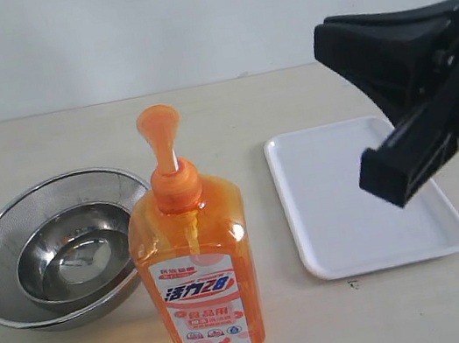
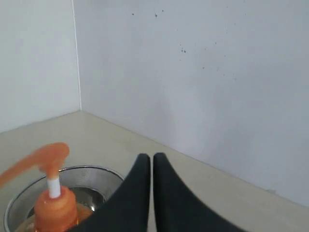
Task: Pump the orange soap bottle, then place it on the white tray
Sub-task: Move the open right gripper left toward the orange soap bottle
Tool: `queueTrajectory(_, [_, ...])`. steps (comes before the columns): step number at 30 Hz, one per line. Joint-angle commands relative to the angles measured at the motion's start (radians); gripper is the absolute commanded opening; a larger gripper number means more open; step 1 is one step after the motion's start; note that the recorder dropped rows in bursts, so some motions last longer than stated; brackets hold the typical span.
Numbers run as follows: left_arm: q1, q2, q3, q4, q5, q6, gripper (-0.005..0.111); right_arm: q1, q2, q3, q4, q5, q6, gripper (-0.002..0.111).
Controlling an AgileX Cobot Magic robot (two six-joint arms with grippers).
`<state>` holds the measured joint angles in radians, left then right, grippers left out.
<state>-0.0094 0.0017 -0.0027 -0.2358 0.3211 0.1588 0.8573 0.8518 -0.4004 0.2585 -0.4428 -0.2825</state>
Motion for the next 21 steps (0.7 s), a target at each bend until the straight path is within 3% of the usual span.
queueTrajectory(1, [0.000,-0.002,0.003,0.000,-0.006,-0.010,0.005,0.000,-0.005,0.080,-0.116,-0.120,0.029,0.000])
queueTrajectory(9, [0.000,-0.002,0.003,0.000,-0.006,-0.010,0.005,0.000,-0.002,0.154,-0.336,-0.257,0.094,0.000])
queueTrajectory(17, [0.000,-0.002,0.003,0.000,-0.006,-0.010,0.005,-0.001,0.028,0.203,-0.272,-0.340,0.147,0.002])
queueTrajectory(20, [0.000,-0.002,0.003,0.000,-0.006,-0.010,0.005,-0.001,0.077,0.193,-0.272,-0.347,0.205,0.019])
queueTrajectory(21, [0.000,-0.002,0.003,0.000,-0.006,-0.010,0.005,-0.001,0.107,0.186,-0.272,-0.354,0.228,0.033])
